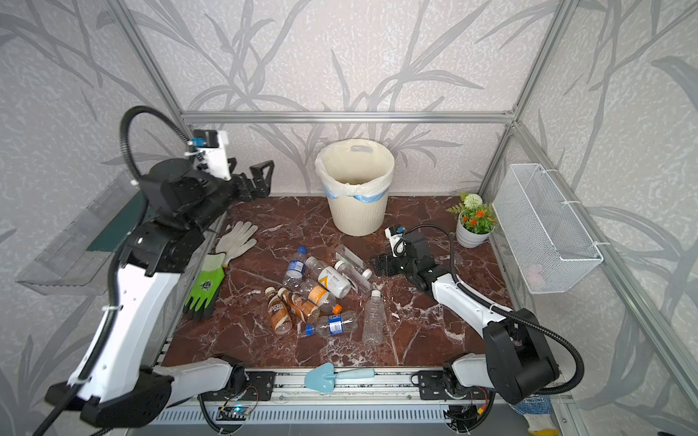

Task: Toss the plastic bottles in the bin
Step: 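Grasp the clear white-capped bottle with the right gripper while the left arm withdraws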

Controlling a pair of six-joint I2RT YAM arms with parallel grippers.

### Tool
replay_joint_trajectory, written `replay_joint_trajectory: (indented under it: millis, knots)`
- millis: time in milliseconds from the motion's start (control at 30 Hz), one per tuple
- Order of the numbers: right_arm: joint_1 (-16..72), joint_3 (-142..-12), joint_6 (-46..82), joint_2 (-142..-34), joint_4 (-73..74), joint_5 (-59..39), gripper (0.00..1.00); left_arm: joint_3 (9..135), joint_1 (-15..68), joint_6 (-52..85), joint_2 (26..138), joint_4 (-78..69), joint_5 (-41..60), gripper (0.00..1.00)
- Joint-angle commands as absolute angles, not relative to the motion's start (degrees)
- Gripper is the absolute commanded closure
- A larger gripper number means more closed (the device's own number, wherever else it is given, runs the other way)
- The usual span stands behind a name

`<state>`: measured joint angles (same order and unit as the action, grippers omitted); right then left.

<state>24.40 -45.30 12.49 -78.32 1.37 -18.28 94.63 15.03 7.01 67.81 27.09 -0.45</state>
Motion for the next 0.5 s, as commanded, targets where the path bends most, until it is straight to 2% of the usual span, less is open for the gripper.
replay_joint_trajectory:
  millis: [0,100,233,467]
  knots:
    - [26.72,-50.59,4.33,-80.79,-6.00,-18.60,0.10,83.11,10.30,6.49,68.82,29.82,-3.89,0.01]
    - [29.27,-55.00,-0.49,-83.06,-11.92,-18.00,0.11,73.97,7.28,6.61,66.10,28.41,-3.52,0.01]
    - [33.90,-59.17,-6.48,-84.44,-19.37,-14.92,0.18,64.78,6.14,7.27,65.10,23.73,-0.98,0.01]
    - [36.68,-59.69,-8.37,-86.47,-25.60,-13.28,0.34,64.53,5.84,8.98,69.74,25.08,5.82,0.03]
